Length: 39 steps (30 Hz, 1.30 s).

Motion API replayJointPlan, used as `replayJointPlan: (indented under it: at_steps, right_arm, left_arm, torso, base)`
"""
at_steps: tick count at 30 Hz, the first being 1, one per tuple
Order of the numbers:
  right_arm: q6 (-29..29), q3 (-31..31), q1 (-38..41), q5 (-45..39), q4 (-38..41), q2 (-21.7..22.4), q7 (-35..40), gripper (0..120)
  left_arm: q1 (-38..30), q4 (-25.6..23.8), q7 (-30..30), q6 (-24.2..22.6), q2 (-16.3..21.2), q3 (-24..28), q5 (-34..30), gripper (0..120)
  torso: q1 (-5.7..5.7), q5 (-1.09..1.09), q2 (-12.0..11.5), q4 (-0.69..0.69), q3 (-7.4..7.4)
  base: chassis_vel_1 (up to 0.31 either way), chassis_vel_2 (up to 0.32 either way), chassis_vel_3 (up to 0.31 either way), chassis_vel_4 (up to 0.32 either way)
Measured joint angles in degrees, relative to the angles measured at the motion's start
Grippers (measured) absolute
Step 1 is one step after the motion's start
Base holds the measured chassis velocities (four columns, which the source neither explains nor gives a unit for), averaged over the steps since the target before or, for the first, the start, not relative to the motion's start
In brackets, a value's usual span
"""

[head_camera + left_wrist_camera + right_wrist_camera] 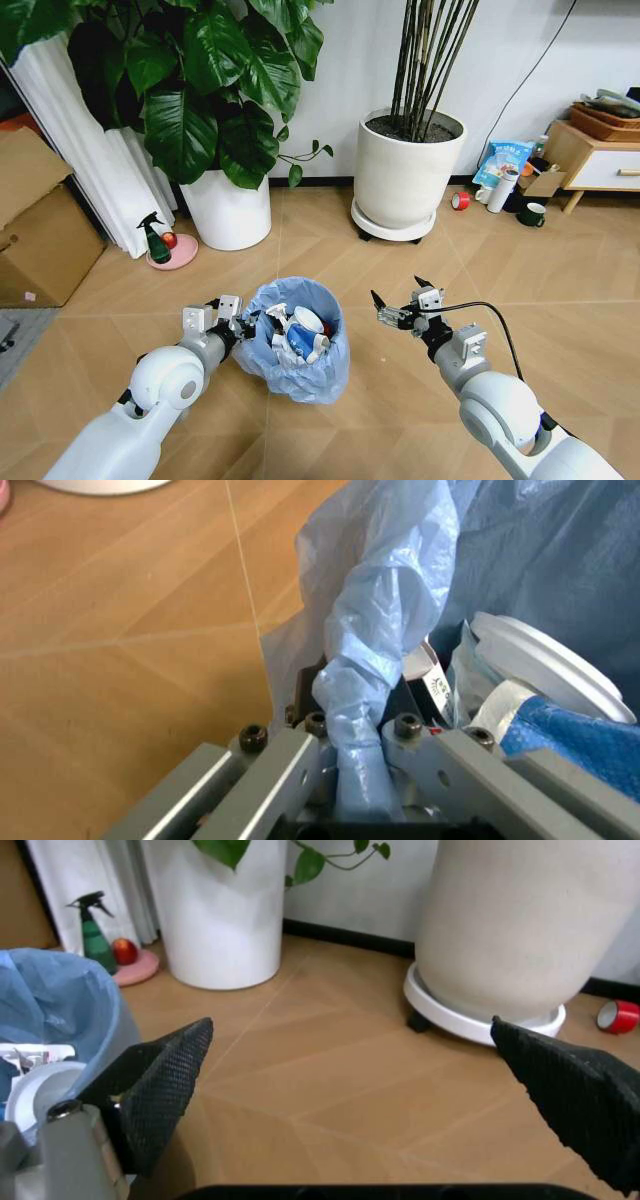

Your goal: Pick up the trash bin and place the garbage on the floor into it.

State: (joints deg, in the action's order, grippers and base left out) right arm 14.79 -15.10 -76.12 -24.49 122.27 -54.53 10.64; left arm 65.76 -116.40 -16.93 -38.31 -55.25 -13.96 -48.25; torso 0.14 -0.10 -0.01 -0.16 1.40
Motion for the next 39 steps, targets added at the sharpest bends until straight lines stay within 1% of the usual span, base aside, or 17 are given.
replayJointPlan:
  at_steps: [5,9,10,11,13,14,16,19,22,24,25,26,29,30,39]
  right_arm:
    - [-0.1,0.0,-0.6,0.3,0.1,0.0,-0.1,100]
    - [-0.1,0.0,-0.8,0.4,0.1,0.0,-0.2,100]
    - [-0.1,0.0,-0.9,0.4,0.1,0.0,-0.2,100]
    - [-0.1,-0.2,-1.1,0.4,0.3,0.1,-0.2,100]
    - [-0.1,-0.4,-1.2,0.4,0.3,0.1,-0.2,100]
    - [-0.1,-0.5,-1.4,0.5,0.3,0.1,-0.2,100]
    - [-0.2,-0.7,-1.8,0.7,0.3,0.1,-0.2,100]
    - [-0.2,-0.8,-2.1,0.9,0.4,0.1,-0.3,100]
    - [-0.4,-0.9,-2.2,1.0,0.4,-0.1,-0.4,100]
    - [-0.5,-0.9,-2.1,1.1,0.2,-0.3,-0.4,100]
    - [-0.5,-0.9,-2.1,1.1,0.2,-0.3,-0.4,100]
    - [-0.5,-0.8,-2.0,1.1,0.1,-0.3,-0.4,100]
    - [-0.5,-0.6,-2.0,1.1,-0.1,-0.4,-0.4,100]
    - [-0.5,-0.6,-2.0,1.2,-0.1,-0.4,-0.5,100]
    - [-0.6,-0.6,-2.5,1.3,-0.4,-0.3,-0.5,100]
  left_arm:
    - [0.3,-0.5,-0.2,0.0,0.4,-0.3,-0.1,0]
    - [0.3,-0.6,-0.2,0.3,0.5,-0.4,-0.4,0]
    - [0.3,-0.6,-0.2,0.3,0.5,-0.4,-0.4,0]
    - [0.3,-0.6,-0.2,0.4,0.4,-0.4,-0.4,0]
    - [0.3,-0.5,-0.2,0.4,0.3,-0.4,-0.3,0]
    - [0.2,-0.4,-0.2,0.4,0.2,-0.4,-0.3,0]
    - [0.1,-0.3,-0.1,0.4,0.1,-0.2,-0.3,0]
    - [0.0,-0.3,-0.1,0.4,0.1,-0.1,-0.3,0]
    - [-0.1,-0.3,0.0,0.4,0.3,-0.1,-0.3,0]
    - [0.0,-0.3,0.0,0.4,0.3,-0.1,-0.3,0]
    - [0.0,-0.3,0.0,0.4,0.3,-0.1,-0.3,0]
    - [0.1,-0.3,0.0,0.4,0.3,-0.1,-0.3,0]
    - [0.2,-0.3,0.0,0.4,0.2,-0.2,-0.2,0]
    - [0.2,-0.3,0.0,0.4,0.0,-0.2,-0.2,0]
    - [0.3,-0.1,0.0,0.4,-0.5,-0.2,0.2,0]
  torso:
    - [0.00,-0.03,0.0,0.01,-0.01]
    - [0.00,0.01,0.0,0.01,0.00]
    - [0.00,0.03,0.0,-0.01,0.00]
    - [0.00,-0.05,0.0,0.02,-0.01]
    - [0.00,-0.03,0.0,0.01,0.00]
    - [0.00,0.03,0.0,0.00,0.00]
    - [0.00,-0.04,0.0,0.01,0.00]
    - [0.00,0.01,0.0,0.00,0.00]
    - [0.00,-0.02,0.0,0.00,0.00]
    - [0.00,0.02,0.0,0.00,-0.01]
    - [0.00,0.02,0.0,0.00,-0.01]
    - [0.00,-0.03,0.0,0.01,0.00]
    - [0.00,0.02,0.0,0.00,0.00]
    - [0.00,-0.02,0.0,0.01,0.00]
    - [0.00,-0.01,0.0,0.00,0.00]
  base:
    - [0.254,-0.197,-0.255,0.184]
    - [0.268,-0.185,-0.251,0.199]
    - [0.280,-0.175,-0.263,0.217]
    - [0.280,-0.188,-0.252,0.217]
    - [0.272,-0.188,-0.258,0.197]
    - [0.241,-0.179,-0.264,0.213]
    - [0.252,-0.217,-0.235,0.208]
    - [0.262,-0.224,-0.267,0.210]
    - [0.292,-0.224,-0.295,0.227]
    - [0.275,-0.228,-0.278,0.225]
    - [0.280,-0.220,-0.278,0.235]
    - [0.280,-0.223,-0.300,0.235]
    - [0.302,-0.234,-0.308,0.248]
    - [0.308,-0.257,-0.309,0.238]
    - [0.303,-0.256,-0.296,0.243]
